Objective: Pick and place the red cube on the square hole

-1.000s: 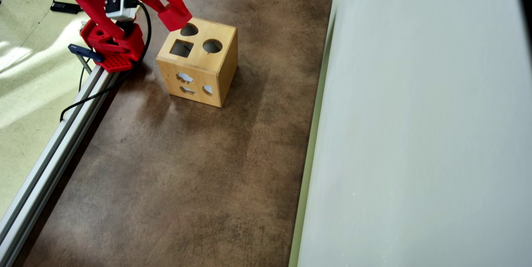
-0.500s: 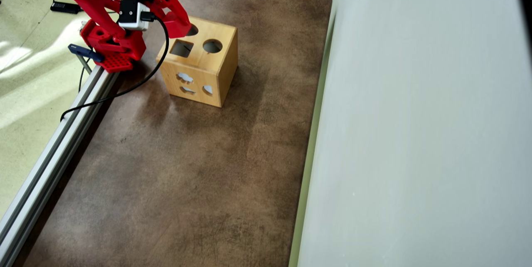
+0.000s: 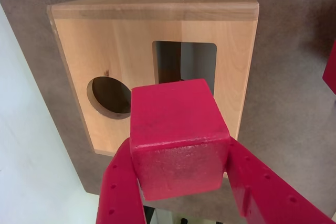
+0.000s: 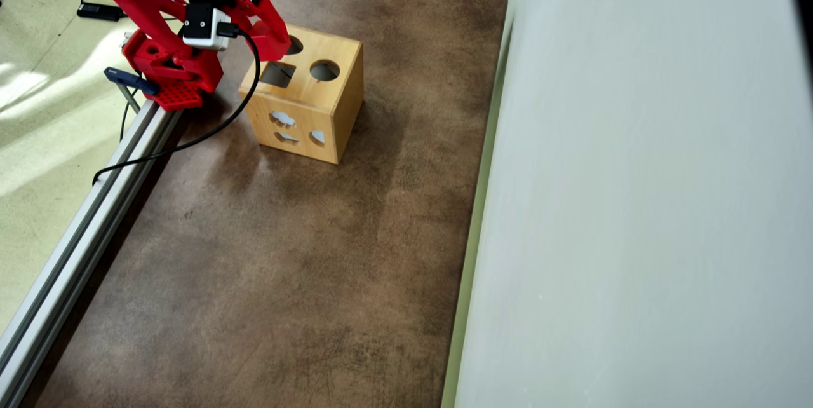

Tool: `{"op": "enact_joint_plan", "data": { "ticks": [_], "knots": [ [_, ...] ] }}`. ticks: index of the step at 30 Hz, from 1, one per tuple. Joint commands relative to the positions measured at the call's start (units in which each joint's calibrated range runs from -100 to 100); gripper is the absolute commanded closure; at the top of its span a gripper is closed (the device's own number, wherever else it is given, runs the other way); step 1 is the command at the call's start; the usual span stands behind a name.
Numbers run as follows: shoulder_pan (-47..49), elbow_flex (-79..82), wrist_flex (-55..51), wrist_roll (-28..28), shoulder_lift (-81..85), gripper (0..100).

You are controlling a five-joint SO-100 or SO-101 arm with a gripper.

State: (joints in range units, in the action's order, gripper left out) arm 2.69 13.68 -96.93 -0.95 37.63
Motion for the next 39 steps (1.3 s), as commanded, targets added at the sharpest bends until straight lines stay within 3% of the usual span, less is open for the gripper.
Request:
{"op": "enact_joint_plan", "data": {
  "ticks": [1, 39],
  "knots": [
    [-0.5, 1.5, 0.5, 0.0, 0.1, 99],
    [-3.9, 4.1, 3.4, -0.3, -3.0, 99]
  ]
}}
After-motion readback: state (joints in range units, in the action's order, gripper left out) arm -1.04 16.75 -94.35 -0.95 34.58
